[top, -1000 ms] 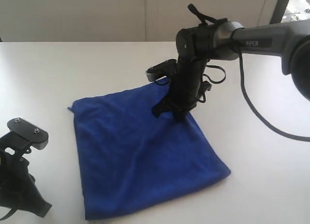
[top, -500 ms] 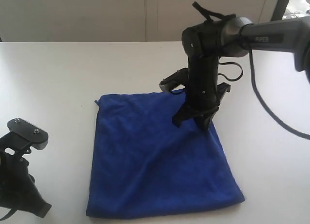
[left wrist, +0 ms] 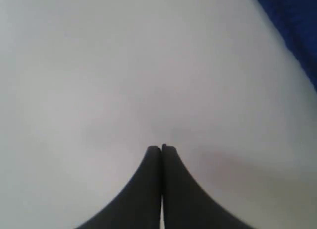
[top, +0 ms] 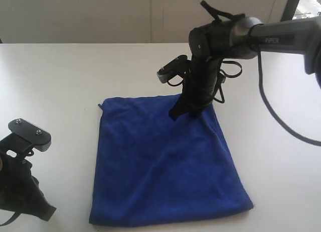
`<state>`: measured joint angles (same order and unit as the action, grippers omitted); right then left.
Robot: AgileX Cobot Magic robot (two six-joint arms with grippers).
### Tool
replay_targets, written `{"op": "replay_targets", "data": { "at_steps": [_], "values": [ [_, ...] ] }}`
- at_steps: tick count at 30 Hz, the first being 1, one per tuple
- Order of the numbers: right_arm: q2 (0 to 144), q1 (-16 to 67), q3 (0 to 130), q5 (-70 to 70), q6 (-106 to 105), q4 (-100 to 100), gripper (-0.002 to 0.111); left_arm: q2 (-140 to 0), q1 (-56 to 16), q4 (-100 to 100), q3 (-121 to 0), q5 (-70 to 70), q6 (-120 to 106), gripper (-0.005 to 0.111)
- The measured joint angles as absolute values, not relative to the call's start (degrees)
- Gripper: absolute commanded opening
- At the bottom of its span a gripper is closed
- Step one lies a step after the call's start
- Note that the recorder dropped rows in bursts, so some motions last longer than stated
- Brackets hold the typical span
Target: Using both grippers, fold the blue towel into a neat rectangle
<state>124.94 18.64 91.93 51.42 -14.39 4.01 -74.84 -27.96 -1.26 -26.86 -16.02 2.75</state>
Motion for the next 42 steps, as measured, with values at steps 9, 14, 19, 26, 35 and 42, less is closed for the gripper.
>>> {"op": "replay_targets", "data": {
  "at_steps": [9,14,19,26,35,42],
  "values": [
    [126.6,18.6,92.2,51.0,-12.4,4.5,0.000,-74.8,-28.0,-1.3,-26.9,-15.9,2.7,0.000],
    [127.4,18.6,93.0,49.2,-7.3,5.3,0.000,-74.8,-28.0,-1.0,-26.9,-16.3,2.7,0.000],
    [128.1,18.6,94.1,49.1,-3.5,6.8,0.000,-74.8,-28.0,-0.9,-26.9,-16.4,2.7,0.000],
    [128.3,18.6,94.4,50.7,-3.2,7.1,0.000,-74.8,-28.0,-0.4,-26.9,-16.5,2.7,0.000],
    [126.6,18.6,93.9,53.0,-4.7,6.4,0.000,-74.8,-28.0,1.1,-26.9,-16.5,2.6,0.000],
    [117.1,18.5,93.4,58.2,-13.4,6.1,0.000,-72.3,-30.9,10.0,-31.3,-18.1,-6.2,0.000]
  ]
}}
